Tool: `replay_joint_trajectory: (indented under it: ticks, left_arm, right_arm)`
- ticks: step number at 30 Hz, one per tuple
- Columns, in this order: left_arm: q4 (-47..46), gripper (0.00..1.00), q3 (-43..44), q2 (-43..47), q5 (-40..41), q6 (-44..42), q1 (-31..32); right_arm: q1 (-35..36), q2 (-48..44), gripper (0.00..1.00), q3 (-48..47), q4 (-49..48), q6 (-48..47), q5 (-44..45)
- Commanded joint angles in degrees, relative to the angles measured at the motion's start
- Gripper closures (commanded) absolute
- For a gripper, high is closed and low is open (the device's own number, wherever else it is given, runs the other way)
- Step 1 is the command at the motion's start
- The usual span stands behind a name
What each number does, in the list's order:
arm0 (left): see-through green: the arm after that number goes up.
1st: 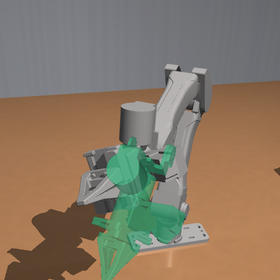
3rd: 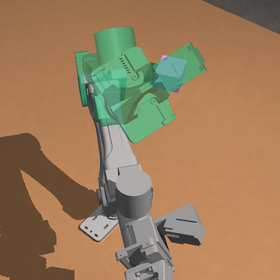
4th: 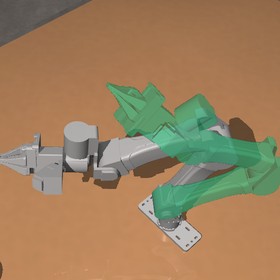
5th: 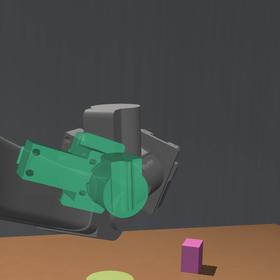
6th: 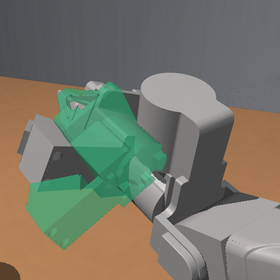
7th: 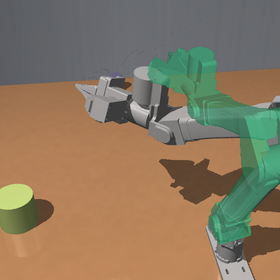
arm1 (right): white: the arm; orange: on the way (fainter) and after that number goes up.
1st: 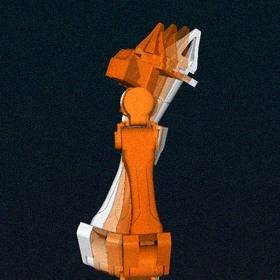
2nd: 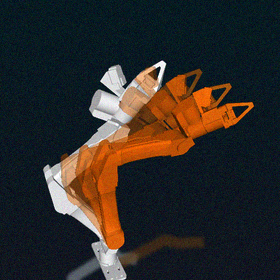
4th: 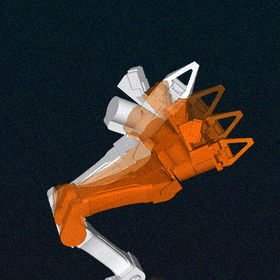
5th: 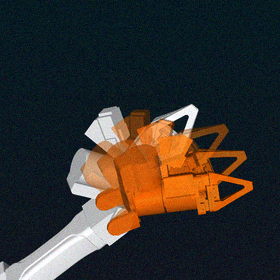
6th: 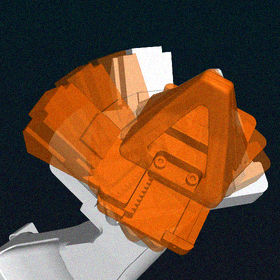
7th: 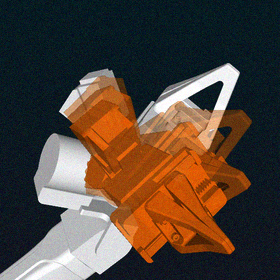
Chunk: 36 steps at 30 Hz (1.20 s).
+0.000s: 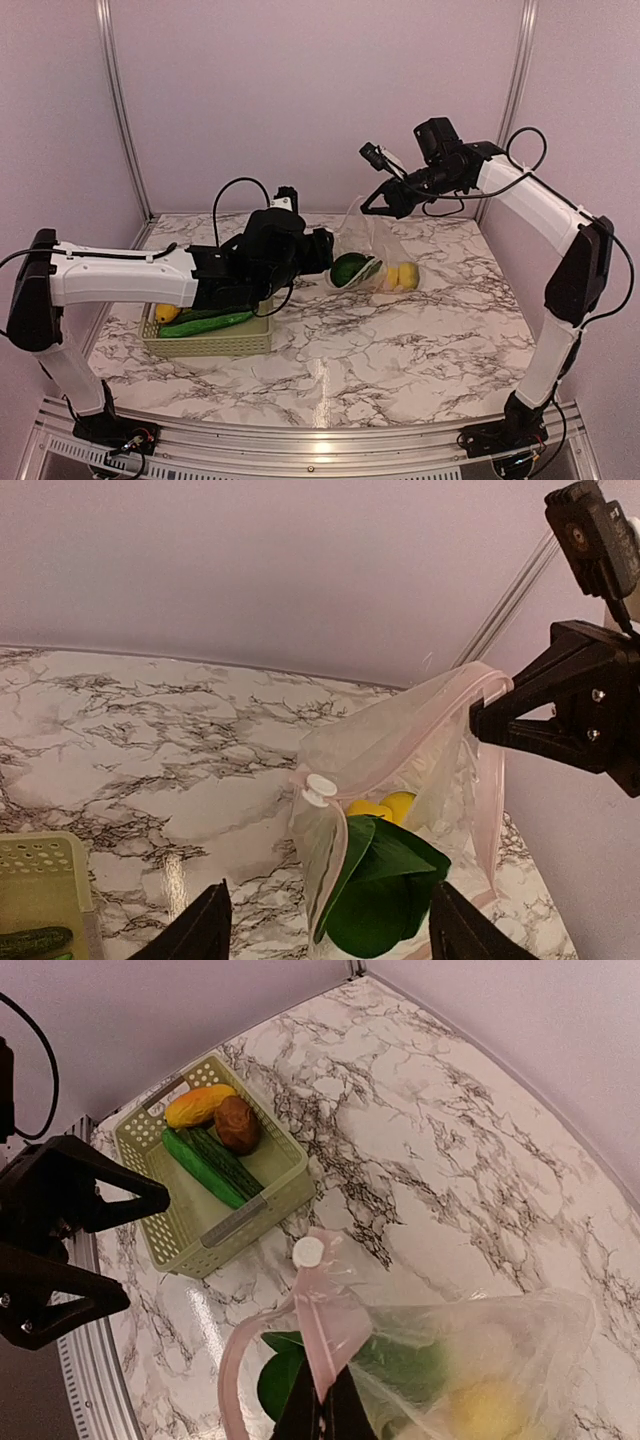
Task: Place the food in the zip-top bag and seal the zipper
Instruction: Adjust the zipper food storage bag at the center of the board.
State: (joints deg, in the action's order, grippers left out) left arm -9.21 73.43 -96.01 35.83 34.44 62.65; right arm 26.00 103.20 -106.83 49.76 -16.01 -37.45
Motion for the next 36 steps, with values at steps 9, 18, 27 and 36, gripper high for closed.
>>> replay_joint_trajectory:
  ticks: [9,18,27,36]
  left_arm:
    - [-7.28,0.67,-8.07,-6.38,-19.75,18.01,-5.9]
    - [-8.96,0.88,-6.7,-9.05,-23.97,15.53,-7.31]
    - [-0.83,1.0,5.21,-2.83,-21.07,10.75,-3.83]
    - [-1.36,0.95,13.3,-12.31,-27.31,12.64,-6.17]
  right_arm:
    - [0.27,-0.81,1.0,3.21,-3.42,0.98,-5.0]
    - [0.36,-0.45,1.0,3.21,-3.44,1.16,-5.46]
    - [-2.79,1.13,1.0,-12.7,6.35,-3.42,10.08]
    - [-10.31,-2.04,1.0,-11.13,4.18,-0.09,1.88]
